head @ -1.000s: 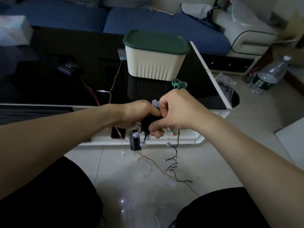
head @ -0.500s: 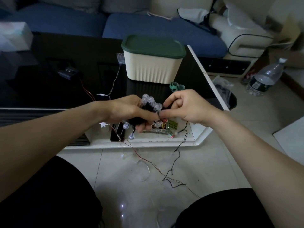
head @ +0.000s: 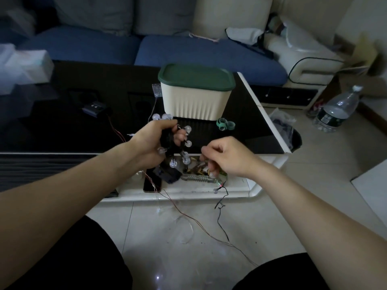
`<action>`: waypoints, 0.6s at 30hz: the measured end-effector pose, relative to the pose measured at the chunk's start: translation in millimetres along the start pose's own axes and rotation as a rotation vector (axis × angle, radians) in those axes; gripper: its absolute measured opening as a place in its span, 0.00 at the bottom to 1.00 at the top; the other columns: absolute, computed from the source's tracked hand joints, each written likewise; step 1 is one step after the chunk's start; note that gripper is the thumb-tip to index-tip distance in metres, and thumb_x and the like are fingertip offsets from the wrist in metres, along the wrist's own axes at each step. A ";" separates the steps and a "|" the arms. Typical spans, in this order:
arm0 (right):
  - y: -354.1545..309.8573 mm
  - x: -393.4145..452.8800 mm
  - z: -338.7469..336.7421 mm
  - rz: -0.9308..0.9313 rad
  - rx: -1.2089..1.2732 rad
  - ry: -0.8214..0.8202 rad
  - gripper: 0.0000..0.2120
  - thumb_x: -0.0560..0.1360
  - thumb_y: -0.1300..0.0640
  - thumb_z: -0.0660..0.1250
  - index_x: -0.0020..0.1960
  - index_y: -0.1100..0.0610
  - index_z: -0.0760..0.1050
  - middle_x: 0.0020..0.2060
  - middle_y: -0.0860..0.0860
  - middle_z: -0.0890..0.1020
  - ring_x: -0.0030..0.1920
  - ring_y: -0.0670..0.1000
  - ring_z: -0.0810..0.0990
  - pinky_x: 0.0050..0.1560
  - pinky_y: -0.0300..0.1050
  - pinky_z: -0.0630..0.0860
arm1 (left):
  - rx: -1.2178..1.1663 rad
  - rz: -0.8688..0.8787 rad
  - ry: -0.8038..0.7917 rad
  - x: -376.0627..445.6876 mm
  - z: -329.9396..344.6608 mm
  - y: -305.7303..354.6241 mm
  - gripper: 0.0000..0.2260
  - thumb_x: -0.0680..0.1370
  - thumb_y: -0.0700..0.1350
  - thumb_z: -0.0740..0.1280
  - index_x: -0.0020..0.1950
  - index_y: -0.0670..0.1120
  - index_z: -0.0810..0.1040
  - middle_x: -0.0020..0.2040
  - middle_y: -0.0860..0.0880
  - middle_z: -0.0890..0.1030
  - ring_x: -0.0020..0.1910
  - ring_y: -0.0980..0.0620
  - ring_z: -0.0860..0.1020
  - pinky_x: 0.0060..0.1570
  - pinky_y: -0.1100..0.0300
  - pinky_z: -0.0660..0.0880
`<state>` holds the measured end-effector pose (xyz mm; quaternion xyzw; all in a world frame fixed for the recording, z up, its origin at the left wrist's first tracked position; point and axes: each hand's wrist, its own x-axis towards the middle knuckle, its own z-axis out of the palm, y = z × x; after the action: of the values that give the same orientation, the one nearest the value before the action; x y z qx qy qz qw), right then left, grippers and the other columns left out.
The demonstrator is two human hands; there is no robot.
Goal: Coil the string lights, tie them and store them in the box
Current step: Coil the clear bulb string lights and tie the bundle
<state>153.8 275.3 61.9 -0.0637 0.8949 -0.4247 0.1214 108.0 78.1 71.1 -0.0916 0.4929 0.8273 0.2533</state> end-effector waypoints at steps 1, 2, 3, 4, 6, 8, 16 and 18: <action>-1.3 -1.2 4.2 0.003 -0.014 -0.017 0.14 0.84 0.53 0.61 0.47 0.58 0.81 0.31 0.50 0.83 0.31 0.49 0.83 0.36 0.41 0.77 | -0.064 0.026 0.017 0.7 -1.1 2.6 0.12 0.83 0.42 0.59 0.39 0.44 0.69 0.34 0.46 0.78 0.29 0.55 0.76 0.32 0.67 0.74; -3.3 -2.1 8.0 -0.001 -0.023 -0.028 0.14 0.84 0.54 0.60 0.47 0.58 0.81 0.32 0.50 0.83 0.32 0.48 0.83 0.35 0.39 0.76 | -0.104 0.054 0.017 2.1 -1.6 5.4 0.12 0.83 0.42 0.58 0.40 0.44 0.70 0.35 0.46 0.78 0.31 0.55 0.76 0.35 0.67 0.75; -4.8 -3.0 12.8 -0.004 -0.020 -0.038 0.13 0.84 0.55 0.60 0.48 0.57 0.80 0.33 0.50 0.83 0.32 0.48 0.83 0.34 0.38 0.76 | -0.104 0.077 -0.007 1.9 -2.1 6.1 0.10 0.83 0.42 0.58 0.42 0.43 0.71 0.37 0.46 0.79 0.33 0.55 0.76 0.40 0.66 0.75; -6.8 -3.3 16.9 -0.005 -0.011 -0.043 0.12 0.84 0.55 0.60 0.48 0.57 0.80 0.33 0.50 0.83 0.31 0.47 0.82 0.33 0.38 0.75 | -0.081 0.097 -0.041 1.3 -2.2 5.8 0.08 0.83 0.41 0.59 0.44 0.43 0.72 0.38 0.46 0.80 0.35 0.55 0.76 0.45 0.64 0.74; -11.8 -4.5 24.1 -0.034 -0.033 -0.034 0.11 0.84 0.55 0.60 0.48 0.56 0.79 0.33 0.50 0.82 0.27 0.43 0.79 0.31 0.38 0.74 | -0.021 0.118 -0.071 -1.5 2.3 2.6 0.04 0.81 0.39 0.62 0.51 0.41 0.76 0.42 0.46 0.82 0.37 0.55 0.77 0.52 0.61 0.73; -16.2 -5.3 28.8 -0.109 -0.162 -0.028 0.12 0.83 0.55 0.61 0.44 0.55 0.79 0.31 0.45 0.77 0.27 0.40 0.75 0.32 0.35 0.70 | 0.043 0.099 -0.047 -3.4 7.5 -3.4 0.08 0.78 0.38 0.66 0.56 0.39 0.76 0.50 0.43 0.83 0.39 0.54 0.79 0.49 0.58 0.74; -21.5 -9.4 17.6 -0.092 -0.348 -0.201 0.17 0.79 0.54 0.67 0.32 0.53 0.78 0.31 0.48 0.81 0.29 0.38 0.74 0.33 0.36 0.68 | 0.338 -0.011 -0.066 -9.2 12.6 -37.1 0.09 0.77 0.39 0.65 0.53 0.35 0.79 0.46 0.36 0.79 0.42 0.45 0.80 0.38 0.58 0.77; -22.7 -9.5 10.2 -0.107 -0.290 -0.110 0.16 0.78 0.54 0.69 0.31 0.50 0.78 0.27 0.48 0.80 0.27 0.41 0.75 0.31 0.36 0.70 | 0.403 0.021 -0.069 -6.8 13.5 -39.3 0.09 0.77 0.40 0.66 0.50 0.34 0.80 0.44 0.38 0.81 0.42 0.44 0.80 0.40 0.57 0.76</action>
<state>166.0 255.5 74.8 -0.1514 0.9342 -0.2927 0.1369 135.2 102.6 50.3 -0.0056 0.6405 0.7171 0.2748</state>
